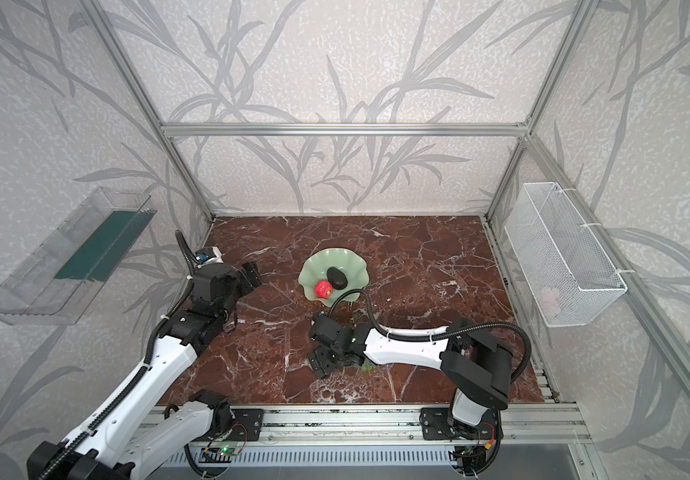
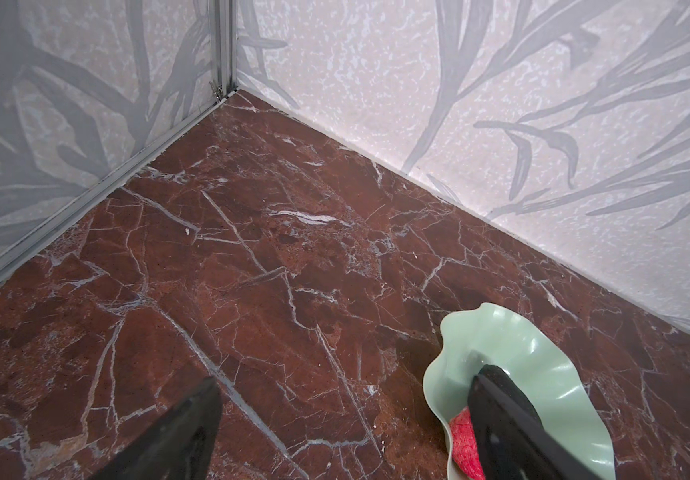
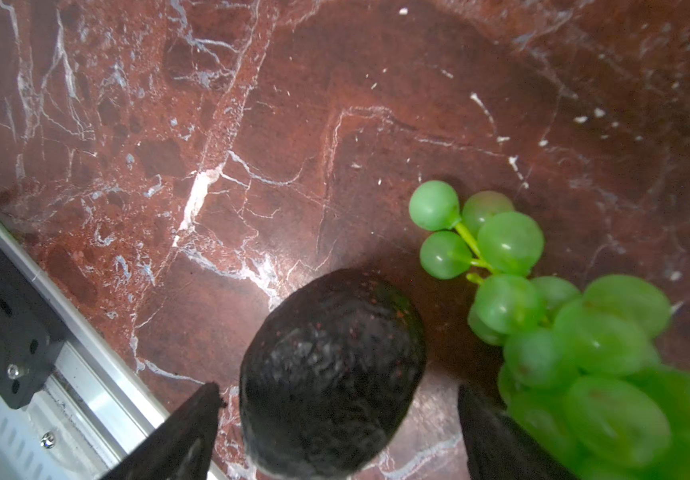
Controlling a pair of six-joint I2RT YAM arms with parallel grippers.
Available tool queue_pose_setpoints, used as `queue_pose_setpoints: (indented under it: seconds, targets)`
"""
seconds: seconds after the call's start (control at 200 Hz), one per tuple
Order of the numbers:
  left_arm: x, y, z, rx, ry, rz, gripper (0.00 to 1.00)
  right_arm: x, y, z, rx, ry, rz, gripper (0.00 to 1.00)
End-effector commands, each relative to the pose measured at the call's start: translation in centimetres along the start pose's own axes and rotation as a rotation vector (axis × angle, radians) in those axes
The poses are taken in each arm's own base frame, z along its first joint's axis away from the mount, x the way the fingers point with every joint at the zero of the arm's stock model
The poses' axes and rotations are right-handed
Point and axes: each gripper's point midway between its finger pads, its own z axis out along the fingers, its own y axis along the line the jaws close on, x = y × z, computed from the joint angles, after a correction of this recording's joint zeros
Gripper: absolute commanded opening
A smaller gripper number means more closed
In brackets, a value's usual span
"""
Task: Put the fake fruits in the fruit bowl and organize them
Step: 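Grasp the second avocado near the grapes with the right gripper while the left gripper withdraws, then place the second avocado into the bowl with the right gripper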
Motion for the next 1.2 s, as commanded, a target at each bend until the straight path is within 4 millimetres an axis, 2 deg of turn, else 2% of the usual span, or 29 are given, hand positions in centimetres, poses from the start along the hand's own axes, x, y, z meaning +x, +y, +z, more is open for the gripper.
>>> queue_pose_setpoints:
  seconds: [0.0,0.045,0.065,0.155,0.285,0.345,0.48,0.495,0.555,0.735,0.76,0.895,1.0,1.135,1.155,1.194]
  targets:
    - [-0.1,0.5,-0.3,-0.004,-0.003,-0.035,0.93,-0.3,1.1,0.3,-0.027,0.012,0.006,0.85]
    - [0.0,0.6,-0.2,-0.008,-0.003,-0.036,0.93,-0.4,1.4,0.2,-0.034,0.01,0.001,0.82]
    - [-0.1,0.6,-0.3,-0.007,-0.004,-0.036,0.93,0.1,1.0,1.1,-0.02,0.033,0.0,0.81]
    - [-0.1,0.7,-0.3,-0.005,-0.003,-0.039,0.93,0.4,1.1,1.6,-0.025,0.049,0.0,0.77]
    - [-0.2,0.9,-0.4,-0.003,-0.007,-0.045,0.93,0.6,1.2,1.9,-0.033,0.058,-0.002,0.63]
    - [-0.2,1.0,-0.5,-0.007,-0.009,-0.044,0.93,0.3,1.4,1.7,-0.041,0.049,-0.009,0.57]
    - [-0.4,1.2,-0.5,-0.011,-0.017,-0.048,0.93,-1.1,1.4,0.1,-0.016,0.001,-0.059,0.49]
    - [-0.4,1.2,-0.5,-0.012,-0.017,-0.048,0.93,-1.7,1.6,-0.8,-0.021,-0.023,-0.066,0.49]
    - [-0.5,1.3,-0.6,-0.014,-0.019,-0.051,0.93,-3.1,1.2,-2.4,-0.003,-0.062,-0.082,0.48]
    - [-0.6,1.4,-0.7,-0.012,-0.024,-0.056,0.93,-8.5,-2.4,-7.4,0.07,-0.241,-0.104,0.47]
    - [-0.6,1.4,-0.6,-0.013,-0.024,-0.057,0.93,-9.8,-4.1,-8.0,0.106,-0.271,-0.087,0.47]
    - [-0.6,1.3,-0.7,-0.007,-0.022,-0.058,0.93,-14.7,-8.1,-10.4,0.172,-0.367,-0.059,0.47]
    - [-0.6,1.2,-0.7,-0.003,-0.019,-0.06,0.93,-17.8,-11.1,-10.5,0.213,-0.405,-0.021,0.47]
    - [-0.4,1.3,-0.7,-0.004,-0.007,-0.057,0.93,-20.4,-12.8,-9.3,0.209,-0.435,0.029,0.47]
    - [-0.4,1.3,-0.8,-0.005,-0.008,-0.058,0.93,-20.2,-13.4,-7.9,0.216,-0.409,0.036,0.47]
    - [-0.3,1.4,-0.8,-0.008,-0.004,-0.057,0.93,-20.3,-13.8,-7.1,0.216,-0.402,0.053,0.47]
